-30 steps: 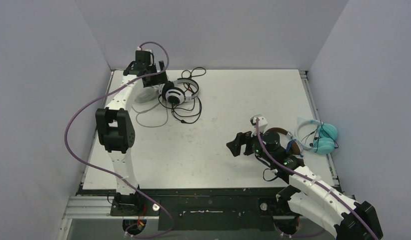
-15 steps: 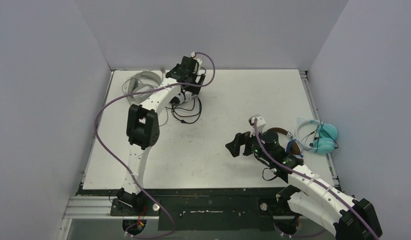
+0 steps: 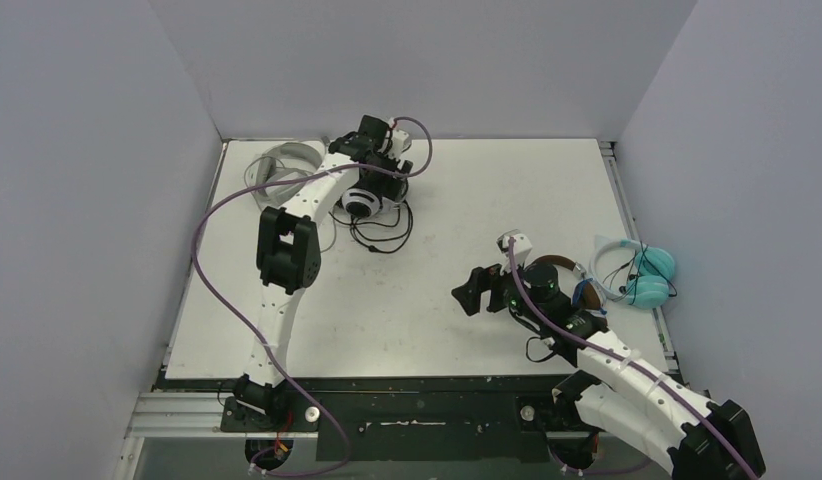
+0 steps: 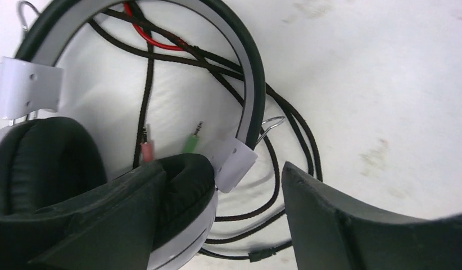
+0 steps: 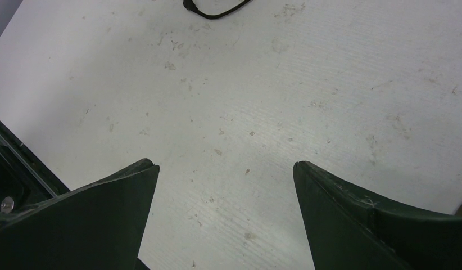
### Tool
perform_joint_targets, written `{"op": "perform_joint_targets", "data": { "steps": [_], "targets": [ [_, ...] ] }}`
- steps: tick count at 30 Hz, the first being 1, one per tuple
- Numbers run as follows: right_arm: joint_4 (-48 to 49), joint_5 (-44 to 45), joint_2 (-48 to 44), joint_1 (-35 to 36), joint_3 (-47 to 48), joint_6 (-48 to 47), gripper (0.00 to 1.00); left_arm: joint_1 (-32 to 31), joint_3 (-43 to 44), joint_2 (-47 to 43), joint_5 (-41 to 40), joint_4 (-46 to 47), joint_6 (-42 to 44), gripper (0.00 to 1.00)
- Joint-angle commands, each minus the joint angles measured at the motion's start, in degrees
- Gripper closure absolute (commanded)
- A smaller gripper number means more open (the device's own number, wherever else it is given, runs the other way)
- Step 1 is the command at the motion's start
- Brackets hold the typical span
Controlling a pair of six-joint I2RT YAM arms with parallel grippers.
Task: Wrap the headphones
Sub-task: Move the headphones to the center of the board.
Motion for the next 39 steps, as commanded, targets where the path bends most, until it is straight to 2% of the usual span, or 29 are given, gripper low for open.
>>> {"op": "perform_joint_targets", "data": {
  "steps": [1, 5, 8, 11, 14, 17, 22, 27, 32, 35, 37, 39],
  "targets": [
    [-0.4, 0.2, -2.2, 0.3, 3.0, -1.0, 0.06, -1.0, 0.2, 0.6, 22.2, -12.1, -4.2, 0.36],
    [-1.1, 0.9, -2.9, 0.3, 4.0, -1.2, 0.06, -3.1, -5.5, -0.1, 27.9, -19.3, -4.2, 0.6],
    [-2.5, 1.6, -3.4, 0.3, 4.3, -0.9, 0.06, -7.8, -17.4, -8.3, 26.0, -14.4, -4.3, 0.6],
    [-3.3, 4.6, -4.1, 0.2, 4.2, 0.7, 0.06, -11.9, -26.6, -16.6, 27.6, -9.6, -7.1, 0.6],
    [-4.9, 12.1, -2.9, 0.1, 4.1, 4.7, 0.06, -14.1, -32.7, -23.8, 26.1, -5.3, -10.7, 0.59],
    [-5.7, 15.7, 1.0, 0.1, 5.4, 8.1, 0.08, -14.5, -37.1, -30.7, 24.5, -1.1, -14.0, 0.57],
    [-5.5, 15.7, 6.4, 0.3, 7.7, 12.1, 0.12, -14.3, -42.5, -41.4, 18.4, 6.0, -16.6, 0.51],
    [-4.4, 16.8, 8.4, 0.9, 7.5, 16.6, 0.16, -13.6, -47.9, -48.5, 6.7, 8.7, -16.6, 0.46],
    [-7.5, 25.3, 13.8, 7.1, 10.4, 20.8, 0.18, -13.3, -54.3, -53.2, -1.1, 11.7, -17.7, 0.36],
    [-6.6, 28.1, 16.7, 10.9, 11.4, 22.7, 0.19, -13.3, -56.9, -55.8, -9.1, 12.1, -20.1, 0.32],
    [-7.2, 31.2, 18.9, 13.9, 12.8, 24.9, 0.21, -12.9, -58.7, -58.1, -14.1, 12.3, -21.8, 0.22],
    [-8.5, 34.6, 21.5, 16.6, 14.4, 27.8, 0.26, -12.3, -60.7, -61.0, -17.6, 13.1, -23.7, 0.07]
  ]
}}
